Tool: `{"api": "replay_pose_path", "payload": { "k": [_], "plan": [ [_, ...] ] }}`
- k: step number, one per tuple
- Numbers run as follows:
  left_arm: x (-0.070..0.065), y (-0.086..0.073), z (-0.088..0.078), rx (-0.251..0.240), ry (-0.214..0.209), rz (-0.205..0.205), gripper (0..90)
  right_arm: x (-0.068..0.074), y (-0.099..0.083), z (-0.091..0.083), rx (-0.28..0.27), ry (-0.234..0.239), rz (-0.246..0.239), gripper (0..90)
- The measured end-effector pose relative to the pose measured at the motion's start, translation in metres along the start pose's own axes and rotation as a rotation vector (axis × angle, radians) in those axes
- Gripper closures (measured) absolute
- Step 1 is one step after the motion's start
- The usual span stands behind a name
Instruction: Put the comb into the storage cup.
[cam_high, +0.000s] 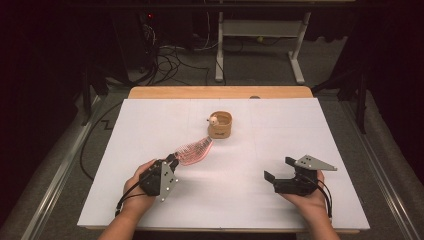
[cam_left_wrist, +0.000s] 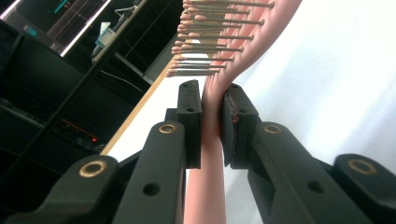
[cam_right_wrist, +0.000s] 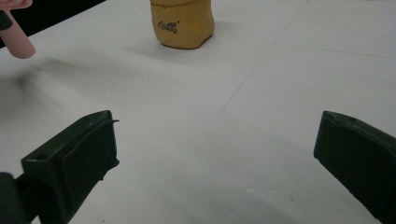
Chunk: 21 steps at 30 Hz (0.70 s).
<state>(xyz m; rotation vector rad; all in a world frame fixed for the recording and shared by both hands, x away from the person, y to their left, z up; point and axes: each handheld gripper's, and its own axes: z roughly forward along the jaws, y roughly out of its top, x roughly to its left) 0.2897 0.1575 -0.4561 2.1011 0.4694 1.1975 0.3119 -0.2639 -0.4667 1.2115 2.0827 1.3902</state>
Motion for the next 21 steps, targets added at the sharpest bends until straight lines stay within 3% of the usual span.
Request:
{"api": "replay_pose_path", "payload": {
  "k": [21],
  "plan": [
    [0.022,-0.007,-0.006,-0.078,-0.106,-0.277,80.2,0.001,0.000,-0.002,-0.011,0.002,-0.016,0.2]
  ]
}}
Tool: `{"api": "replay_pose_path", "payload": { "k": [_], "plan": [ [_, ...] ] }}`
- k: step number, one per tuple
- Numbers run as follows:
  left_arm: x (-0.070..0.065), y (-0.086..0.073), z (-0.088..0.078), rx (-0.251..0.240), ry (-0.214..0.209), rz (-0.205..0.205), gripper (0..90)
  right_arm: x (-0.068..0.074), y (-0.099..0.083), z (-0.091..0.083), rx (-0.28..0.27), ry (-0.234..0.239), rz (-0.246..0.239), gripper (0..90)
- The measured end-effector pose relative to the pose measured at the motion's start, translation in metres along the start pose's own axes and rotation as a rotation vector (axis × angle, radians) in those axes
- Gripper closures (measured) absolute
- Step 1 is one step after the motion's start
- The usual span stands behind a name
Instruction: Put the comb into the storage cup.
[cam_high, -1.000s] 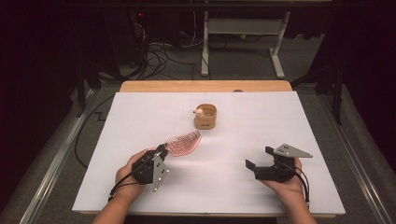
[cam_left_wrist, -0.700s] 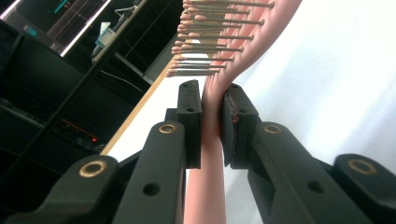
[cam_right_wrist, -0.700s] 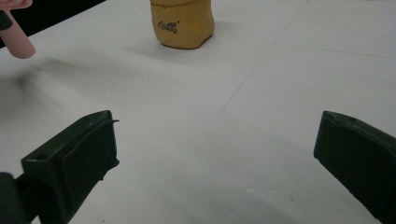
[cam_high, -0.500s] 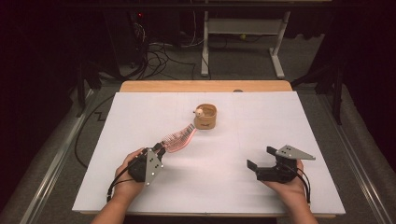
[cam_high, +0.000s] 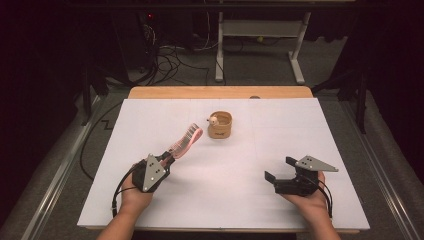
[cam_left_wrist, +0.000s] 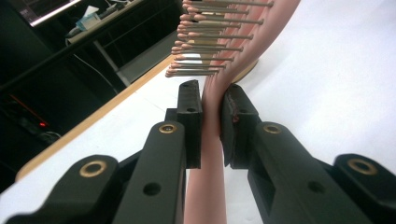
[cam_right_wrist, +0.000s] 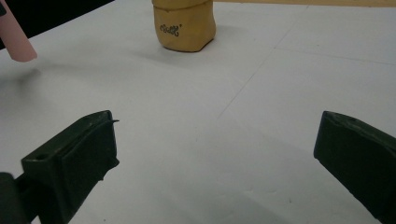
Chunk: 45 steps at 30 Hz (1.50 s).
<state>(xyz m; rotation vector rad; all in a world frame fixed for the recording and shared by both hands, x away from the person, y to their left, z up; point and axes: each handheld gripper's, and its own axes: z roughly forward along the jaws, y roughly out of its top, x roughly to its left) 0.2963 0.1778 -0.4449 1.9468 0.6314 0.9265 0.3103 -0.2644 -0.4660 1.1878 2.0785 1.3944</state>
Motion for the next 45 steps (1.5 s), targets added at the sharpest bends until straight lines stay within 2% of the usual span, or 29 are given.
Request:
{"api": "replay_pose_path", "payload": {
  "k": [7,19,26,33,38,45],
  "plan": [
    [0.006,-0.002,-0.002,-0.043,-0.058,-0.101,80.2,0.000,0.000,0.000,-0.002,0.000,0.003,0.2],
    [0.014,-0.006,-0.004,-0.107,-0.141,-0.229,80.3,0.000,0.000,-0.001,-0.003,0.004,0.004,0.2],
    [0.016,-0.008,-0.003,-0.126,-0.165,-0.271,80.3,-0.001,0.000,-0.001,-0.004,0.008,0.004,0.2],
    [0.017,-0.009,-0.005,-0.169,-0.209,-0.322,80.4,-0.001,0.000,-0.001,-0.007,0.010,0.007,0.2],
    [0.017,-0.010,-0.004,-0.183,-0.235,-0.355,80.4,-0.001,0.000,-0.002,-0.007,0.012,0.012,0.2],
    [0.018,-0.012,-0.002,-0.182,-0.239,-0.377,80.4,-0.001,0.000,-0.001,-0.007,0.014,0.011,0.2]
  ]
}}
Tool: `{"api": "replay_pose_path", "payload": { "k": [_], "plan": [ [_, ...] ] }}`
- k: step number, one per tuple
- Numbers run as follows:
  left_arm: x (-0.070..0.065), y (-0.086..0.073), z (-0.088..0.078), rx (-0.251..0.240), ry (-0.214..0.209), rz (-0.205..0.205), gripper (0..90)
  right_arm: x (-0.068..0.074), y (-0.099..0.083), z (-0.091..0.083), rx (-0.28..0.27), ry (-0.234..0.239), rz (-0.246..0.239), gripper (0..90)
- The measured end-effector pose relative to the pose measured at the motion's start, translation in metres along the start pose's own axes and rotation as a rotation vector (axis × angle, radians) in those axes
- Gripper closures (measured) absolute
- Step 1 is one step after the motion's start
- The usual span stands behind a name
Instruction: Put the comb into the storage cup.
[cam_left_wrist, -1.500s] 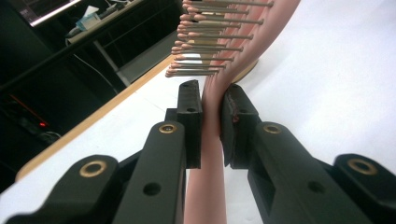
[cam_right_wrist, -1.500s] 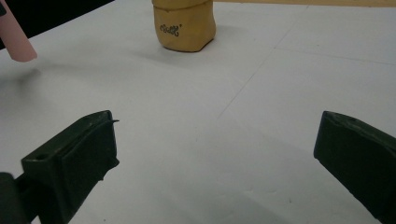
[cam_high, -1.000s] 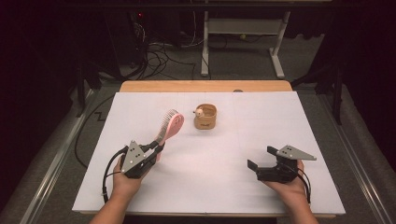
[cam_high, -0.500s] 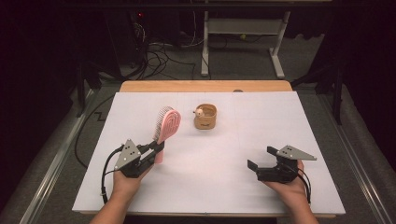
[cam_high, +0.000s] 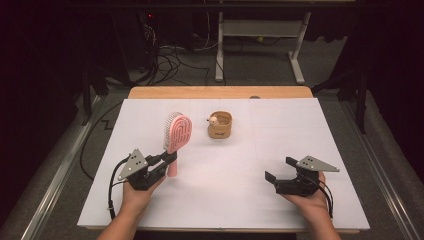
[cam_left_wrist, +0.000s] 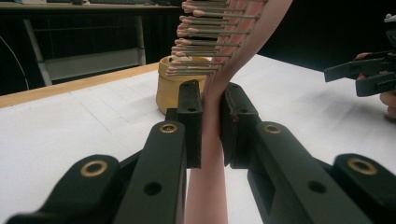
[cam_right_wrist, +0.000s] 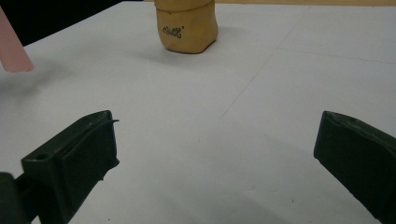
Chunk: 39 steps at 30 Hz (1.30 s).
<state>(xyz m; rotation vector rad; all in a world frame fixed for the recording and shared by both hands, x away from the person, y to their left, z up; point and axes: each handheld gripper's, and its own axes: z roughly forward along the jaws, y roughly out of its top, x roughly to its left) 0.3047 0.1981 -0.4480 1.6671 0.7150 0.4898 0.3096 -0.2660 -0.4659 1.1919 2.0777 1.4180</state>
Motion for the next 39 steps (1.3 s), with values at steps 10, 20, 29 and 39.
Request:
{"api": "replay_pose_path", "payload": {
  "k": [10,20,29,39],
  "plan": [
    [-0.004,0.000,0.002,0.003,-0.009,0.022,80.6,0.010,0.004,0.003,-0.011,0.042,0.003,0.2],
    [-0.012,0.005,0.004,-0.015,-0.008,0.055,80.7,0.049,0.017,0.020,-0.001,0.147,-0.050,0.2],
    [-0.017,0.005,0.005,-0.020,-0.012,0.074,80.8,0.077,0.033,0.037,-0.007,0.224,-0.066,0.2],
    [-0.022,0.005,0.007,-0.017,-0.021,0.097,80.8,0.116,0.061,0.064,-0.036,0.294,-0.108,0.2]
  ]
}}
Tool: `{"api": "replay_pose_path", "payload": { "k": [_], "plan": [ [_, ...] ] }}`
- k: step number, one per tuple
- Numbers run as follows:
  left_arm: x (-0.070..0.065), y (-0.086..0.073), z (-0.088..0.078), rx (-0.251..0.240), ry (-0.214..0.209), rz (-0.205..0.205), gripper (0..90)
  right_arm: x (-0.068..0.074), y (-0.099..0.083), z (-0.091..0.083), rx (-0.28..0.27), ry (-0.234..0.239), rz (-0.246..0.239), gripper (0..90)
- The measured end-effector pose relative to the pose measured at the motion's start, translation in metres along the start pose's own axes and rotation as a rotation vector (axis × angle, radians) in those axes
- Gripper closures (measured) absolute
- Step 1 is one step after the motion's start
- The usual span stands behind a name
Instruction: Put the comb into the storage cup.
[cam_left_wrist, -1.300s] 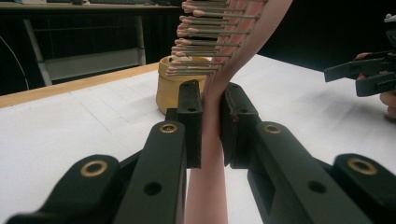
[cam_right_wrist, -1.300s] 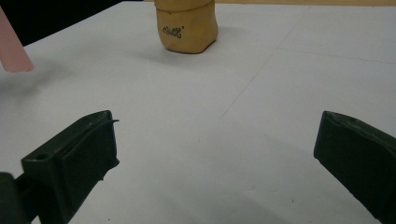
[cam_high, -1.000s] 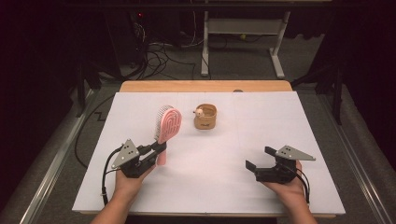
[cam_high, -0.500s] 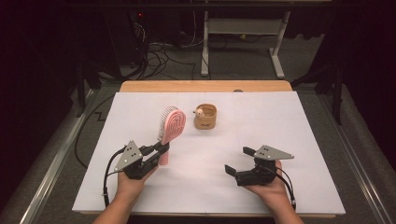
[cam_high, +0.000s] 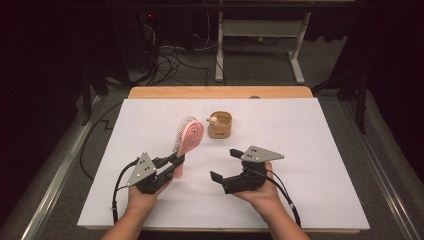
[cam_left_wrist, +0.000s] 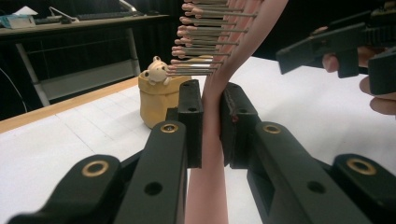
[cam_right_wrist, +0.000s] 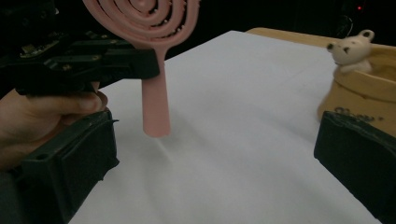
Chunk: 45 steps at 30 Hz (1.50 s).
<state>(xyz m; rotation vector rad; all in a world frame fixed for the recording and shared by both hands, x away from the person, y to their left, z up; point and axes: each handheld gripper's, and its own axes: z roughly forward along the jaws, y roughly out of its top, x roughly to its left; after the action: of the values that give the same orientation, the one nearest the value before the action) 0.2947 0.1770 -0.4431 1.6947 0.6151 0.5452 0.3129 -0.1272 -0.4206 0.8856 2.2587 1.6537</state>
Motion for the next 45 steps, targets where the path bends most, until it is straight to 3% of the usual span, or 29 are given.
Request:
{"api": "replay_pose_path", "payload": {
  "k": [8,15,38,45],
  "plan": [
    [-0.002,-0.001,0.002,0.012,-0.001,0.015,80.8,0.019,0.019,0.027,-0.012,0.047,-0.027,0.2],
    [-0.004,-0.001,0.003,0.017,-0.005,0.023,80.8,0.027,0.027,0.040,-0.022,0.063,-0.036,0.2],
    [-0.013,-0.001,0.009,0.055,0.013,0.073,80.8,0.028,0.053,0.041,-0.106,0.056,-0.007,0.5],
    [-0.016,-0.001,0.010,0.072,0.029,0.092,80.7,0.026,0.056,0.039,-0.117,0.050,0.008,4.7]
  ]
}}
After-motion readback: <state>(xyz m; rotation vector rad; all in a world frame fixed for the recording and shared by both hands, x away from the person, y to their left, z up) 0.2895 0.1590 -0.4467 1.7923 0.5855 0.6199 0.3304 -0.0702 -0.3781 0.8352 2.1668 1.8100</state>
